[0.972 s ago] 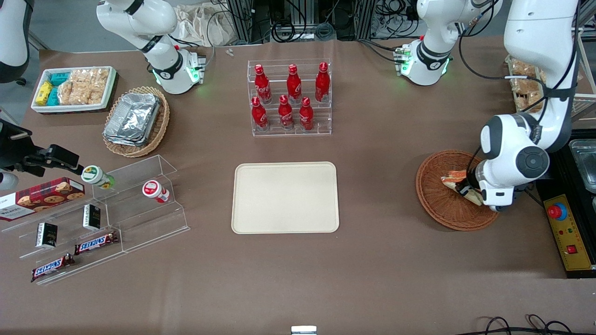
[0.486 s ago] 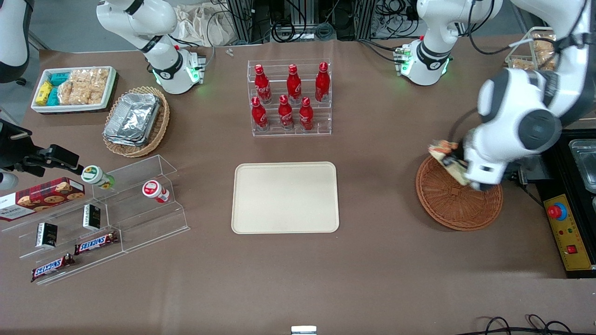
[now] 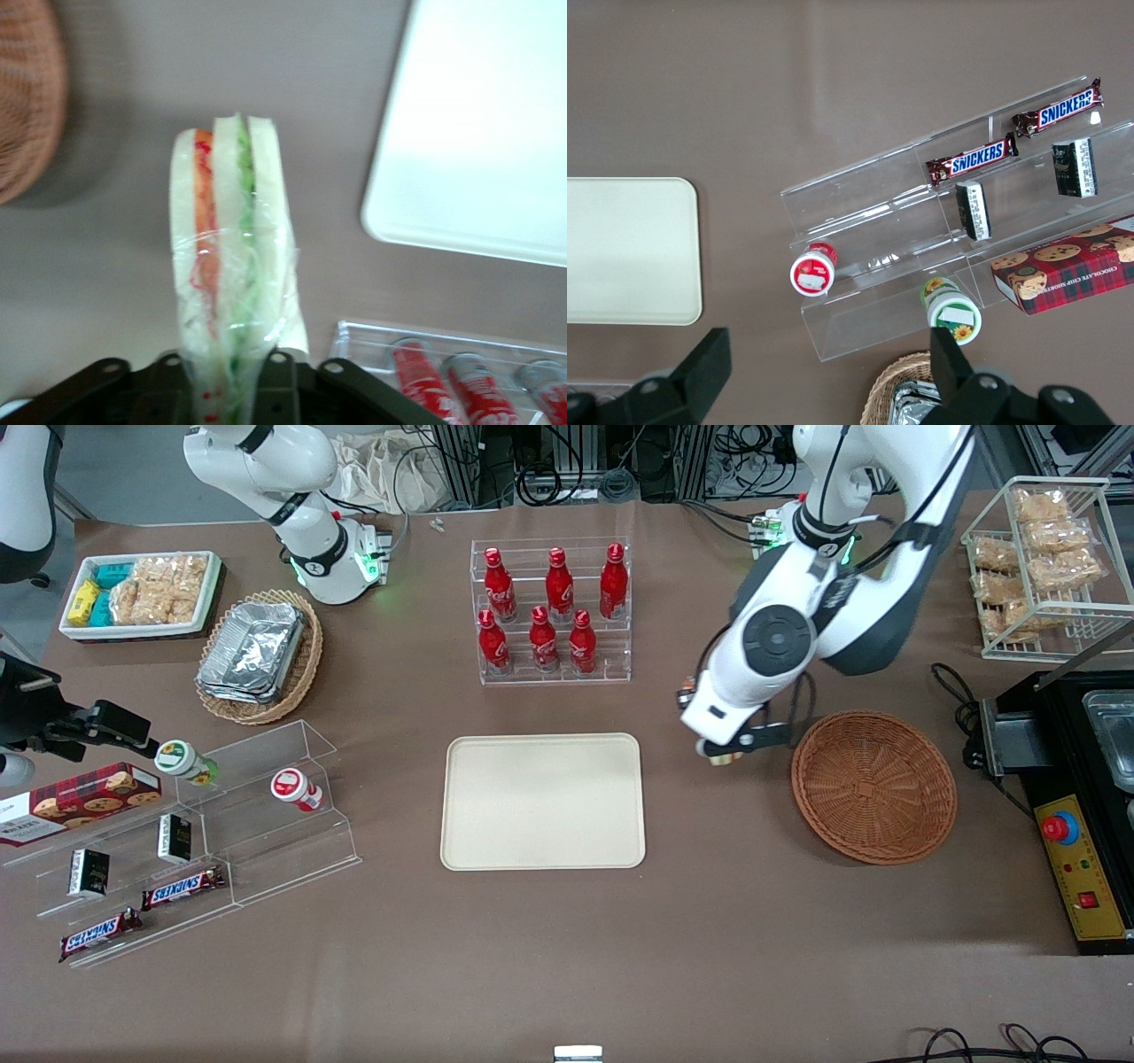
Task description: Place sandwich from basket to tray
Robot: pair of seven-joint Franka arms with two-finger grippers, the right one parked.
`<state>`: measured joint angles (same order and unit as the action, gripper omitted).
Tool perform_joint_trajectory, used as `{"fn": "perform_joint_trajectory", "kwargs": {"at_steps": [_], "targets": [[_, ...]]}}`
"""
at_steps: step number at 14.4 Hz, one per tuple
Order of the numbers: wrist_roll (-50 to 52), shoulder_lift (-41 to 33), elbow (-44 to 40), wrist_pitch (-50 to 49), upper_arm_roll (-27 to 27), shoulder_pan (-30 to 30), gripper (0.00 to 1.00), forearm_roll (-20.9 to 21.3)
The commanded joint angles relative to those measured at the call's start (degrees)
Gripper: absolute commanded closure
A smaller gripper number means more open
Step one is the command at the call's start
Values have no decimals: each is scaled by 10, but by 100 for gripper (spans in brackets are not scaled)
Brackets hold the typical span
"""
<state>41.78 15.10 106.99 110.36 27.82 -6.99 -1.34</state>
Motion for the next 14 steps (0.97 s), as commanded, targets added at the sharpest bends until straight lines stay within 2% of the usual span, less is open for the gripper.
{"fn": "perform_joint_trajectory", "kwargs": {"at_steps": [1,4,9,12,14], "targets": [[51,61,-25,58,19,-43,100,10],[66,121,-33,142,20,-69,100,102],[74,200,-36,261,18,-86,100,203],[79,223,-53,274,17,-85,86,252],[82,239,-59,274,17,-86,0,259]]}}
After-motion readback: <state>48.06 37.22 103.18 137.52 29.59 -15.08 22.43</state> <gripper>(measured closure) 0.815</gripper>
